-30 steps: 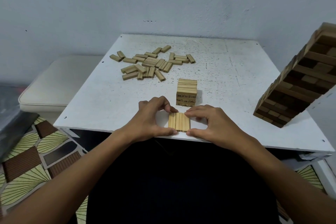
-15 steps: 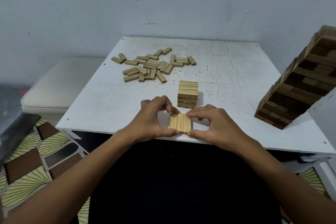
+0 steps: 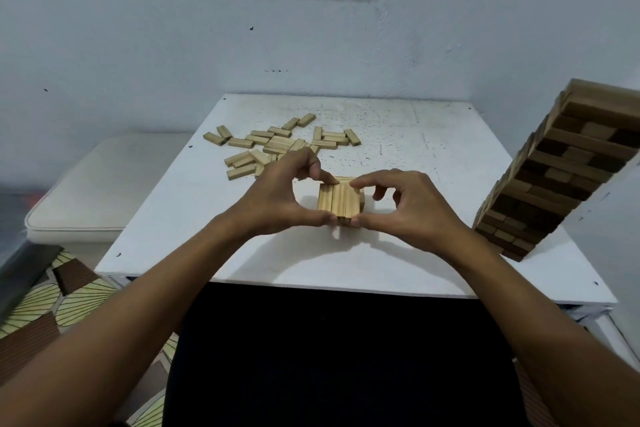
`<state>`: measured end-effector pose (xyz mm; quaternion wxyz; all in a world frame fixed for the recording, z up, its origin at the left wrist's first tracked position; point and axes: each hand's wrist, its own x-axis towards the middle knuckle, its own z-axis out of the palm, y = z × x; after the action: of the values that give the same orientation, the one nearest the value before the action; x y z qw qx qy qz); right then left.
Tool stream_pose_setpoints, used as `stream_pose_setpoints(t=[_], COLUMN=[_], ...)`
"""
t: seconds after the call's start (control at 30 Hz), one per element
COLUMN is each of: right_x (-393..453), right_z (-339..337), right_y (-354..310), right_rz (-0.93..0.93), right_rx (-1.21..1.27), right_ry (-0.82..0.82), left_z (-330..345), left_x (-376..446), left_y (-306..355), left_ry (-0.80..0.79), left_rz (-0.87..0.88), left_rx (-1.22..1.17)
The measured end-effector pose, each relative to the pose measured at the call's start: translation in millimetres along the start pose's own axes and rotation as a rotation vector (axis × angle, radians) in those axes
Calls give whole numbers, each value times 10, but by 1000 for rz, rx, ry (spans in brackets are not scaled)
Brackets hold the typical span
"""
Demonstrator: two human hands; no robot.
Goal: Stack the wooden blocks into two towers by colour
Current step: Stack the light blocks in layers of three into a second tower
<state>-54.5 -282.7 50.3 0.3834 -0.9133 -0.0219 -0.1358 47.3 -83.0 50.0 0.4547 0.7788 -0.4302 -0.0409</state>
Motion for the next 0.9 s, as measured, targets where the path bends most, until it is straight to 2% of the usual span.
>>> stream_pose_setpoints(t=[0.33, 0.53, 0.9], right_x=[289, 293, 296], right_z=[-44, -27, 9], right_y=[155, 232, 253], right_rz=[47, 80, 83], right_rx=[22, 20, 23], right_ry=[-1, 4, 12], left_z=[26, 124, 124], left_x=[350, 381, 404], left_y=[-170, -251, -344], left_ry=[-35, -24, -40], left_rz=[-48, -108, -117], left_rx=[-15, -53, -53])
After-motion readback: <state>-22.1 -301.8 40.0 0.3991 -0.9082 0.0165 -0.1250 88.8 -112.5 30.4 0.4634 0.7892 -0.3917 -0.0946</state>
